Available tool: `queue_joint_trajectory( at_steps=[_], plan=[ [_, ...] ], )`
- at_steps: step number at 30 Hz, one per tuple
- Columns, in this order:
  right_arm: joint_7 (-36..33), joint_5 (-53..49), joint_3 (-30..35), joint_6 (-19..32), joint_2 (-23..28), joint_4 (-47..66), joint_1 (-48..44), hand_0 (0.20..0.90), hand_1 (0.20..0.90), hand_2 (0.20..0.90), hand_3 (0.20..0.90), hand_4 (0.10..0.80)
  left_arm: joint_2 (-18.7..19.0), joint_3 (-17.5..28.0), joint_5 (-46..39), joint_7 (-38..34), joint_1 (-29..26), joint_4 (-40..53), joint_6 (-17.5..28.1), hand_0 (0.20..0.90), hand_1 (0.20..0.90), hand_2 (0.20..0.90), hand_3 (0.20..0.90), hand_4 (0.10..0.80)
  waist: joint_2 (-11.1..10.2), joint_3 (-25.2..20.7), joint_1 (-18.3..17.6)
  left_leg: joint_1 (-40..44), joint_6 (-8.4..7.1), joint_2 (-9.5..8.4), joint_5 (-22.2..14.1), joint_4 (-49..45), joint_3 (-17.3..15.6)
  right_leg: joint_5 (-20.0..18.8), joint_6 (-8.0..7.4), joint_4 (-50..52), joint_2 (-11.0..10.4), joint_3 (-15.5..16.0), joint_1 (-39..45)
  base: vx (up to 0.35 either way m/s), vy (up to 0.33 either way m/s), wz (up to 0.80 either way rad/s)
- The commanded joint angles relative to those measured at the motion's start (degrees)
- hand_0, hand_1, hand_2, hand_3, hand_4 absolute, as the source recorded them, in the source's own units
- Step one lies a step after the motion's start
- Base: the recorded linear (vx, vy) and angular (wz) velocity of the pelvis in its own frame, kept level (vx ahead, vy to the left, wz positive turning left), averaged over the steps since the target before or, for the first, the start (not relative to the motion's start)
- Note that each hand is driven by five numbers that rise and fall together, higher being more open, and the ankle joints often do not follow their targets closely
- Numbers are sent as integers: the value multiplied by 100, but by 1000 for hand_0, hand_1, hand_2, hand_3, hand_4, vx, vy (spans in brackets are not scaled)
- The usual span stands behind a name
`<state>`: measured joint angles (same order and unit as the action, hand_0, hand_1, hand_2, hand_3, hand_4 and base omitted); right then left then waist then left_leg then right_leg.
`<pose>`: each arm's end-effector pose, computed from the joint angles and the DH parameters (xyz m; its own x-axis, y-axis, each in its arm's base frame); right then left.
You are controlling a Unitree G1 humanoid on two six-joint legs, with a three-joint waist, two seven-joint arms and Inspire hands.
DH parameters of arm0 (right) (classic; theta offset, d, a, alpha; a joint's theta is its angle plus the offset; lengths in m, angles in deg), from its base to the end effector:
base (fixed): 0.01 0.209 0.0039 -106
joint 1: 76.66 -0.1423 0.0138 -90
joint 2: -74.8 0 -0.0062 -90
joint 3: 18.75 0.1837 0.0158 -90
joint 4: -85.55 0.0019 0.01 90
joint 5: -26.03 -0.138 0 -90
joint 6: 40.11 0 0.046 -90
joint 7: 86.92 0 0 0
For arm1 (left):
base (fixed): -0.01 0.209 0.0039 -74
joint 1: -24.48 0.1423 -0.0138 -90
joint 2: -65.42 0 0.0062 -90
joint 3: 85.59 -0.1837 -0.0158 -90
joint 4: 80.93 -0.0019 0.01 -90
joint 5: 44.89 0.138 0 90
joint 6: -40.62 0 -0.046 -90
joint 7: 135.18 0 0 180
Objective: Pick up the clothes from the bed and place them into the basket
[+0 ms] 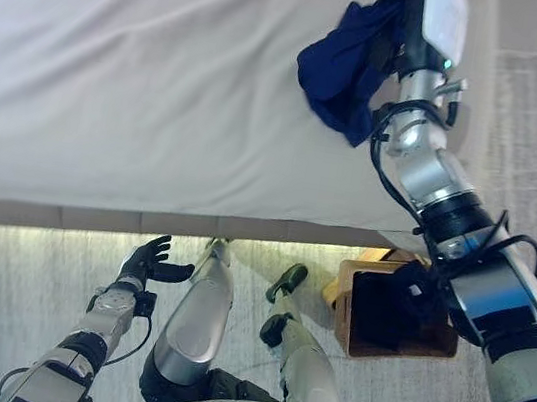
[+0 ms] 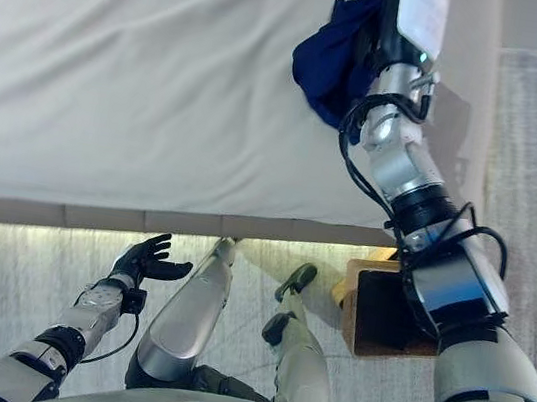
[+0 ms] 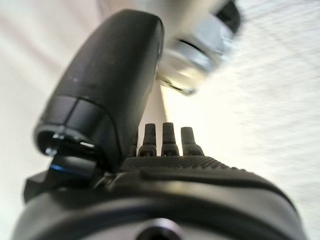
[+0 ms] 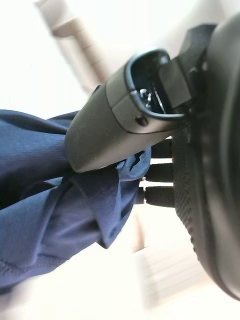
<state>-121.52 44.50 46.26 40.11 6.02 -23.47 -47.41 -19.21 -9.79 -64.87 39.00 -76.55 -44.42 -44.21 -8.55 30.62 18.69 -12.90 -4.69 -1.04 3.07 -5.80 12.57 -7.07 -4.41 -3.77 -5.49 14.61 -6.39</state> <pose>0.3308 -0.1642 0.2661 0.5830 -0.0418 0.8114 0.7177 0.4946 -0.4902 0.1860 0.2360 -0.0566 0.7759 0.2115 -0.5944 -0.0928 0.9701 0.2241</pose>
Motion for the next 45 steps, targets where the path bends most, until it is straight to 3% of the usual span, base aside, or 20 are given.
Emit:
queue_joint_trajectory(
  at_steps=[1,8,15,21,27,36,40,45],
  plan=[
    [-880,304,678,120,959,853,94,300,300,300,200,100,67,-56,348,-35,395,-172,-68,900,900,900,900,800,76,-969,-607,581,569,29,-220,750,-688,287,-346,531,-109,-241,135,56,-22,-41],
    [-563,5,1253,359,1513,1278,791,300,300,300,200,100,-113,-30,771,54,292,-552,-456,900,900,900,900,800,180,-1717,-1205,1183,665,27,-584,494,-1111,468,-225,711,-64,-664,453,71,-17,-55],
    [-462,-332,1830,713,1810,1140,1285,300,300,300,200,100,-329,-84,1039,179,426,-901,-543,900,900,900,900,800,247,-2129,-1496,1580,675,24,-827,349,-1311,602,-117,664,36,-948,792,88,-47,-43],
    [-226,-570,2267,683,2076,1059,1563,300,300,300,200,100,-369,-176,1540,494,688,-1102,-566,900,900,900,900,800,255,-2309,-1630,1762,616,9,-1022,91,-1368,748,9,665,121,-1119,1024,107,-77,-16],
    [127,-654,2456,569,2005,1042,1934,300,300,300,200,100,-324,-249,1713,641,846,-1157,-628,900,900,900,900,800,340,-2233,-1741,1780,588,29,-1091,-133,-1340,936,114,917,149,-1210,1020,53,-47,-6],
    [369,-729,2835,443,1648,687,2909,300,300,300,200,100,-300,-321,1699,788,881,-990,-351,900,900,900,900,800,594,-1998,-1984,1774,560,51,-1060,-229,-1322,1120,219,1224,191,-1197,921,2,-66,0],
    [243,-604,2875,495,1457,666,3122,300,300,300,200,100,-327,-433,1587,766,762,-813,-278,900,900,900,900,800,753,-1773,-2074,1583,540,15,-1007,-273,-1295,1153,252,1387,166,-1199,668,-132,-35,0],
    [-96,-386,2706,635,1287,895,3011,300,300,300,200,100,-434,-623,1223,592,342,-554,43,900,900,900,900,800,1096,-1091,-2251,1080,520,-110,-830,-290,-1203,1195,298,1758,94,-1245,-18,-301,17,-1]
  ],
)
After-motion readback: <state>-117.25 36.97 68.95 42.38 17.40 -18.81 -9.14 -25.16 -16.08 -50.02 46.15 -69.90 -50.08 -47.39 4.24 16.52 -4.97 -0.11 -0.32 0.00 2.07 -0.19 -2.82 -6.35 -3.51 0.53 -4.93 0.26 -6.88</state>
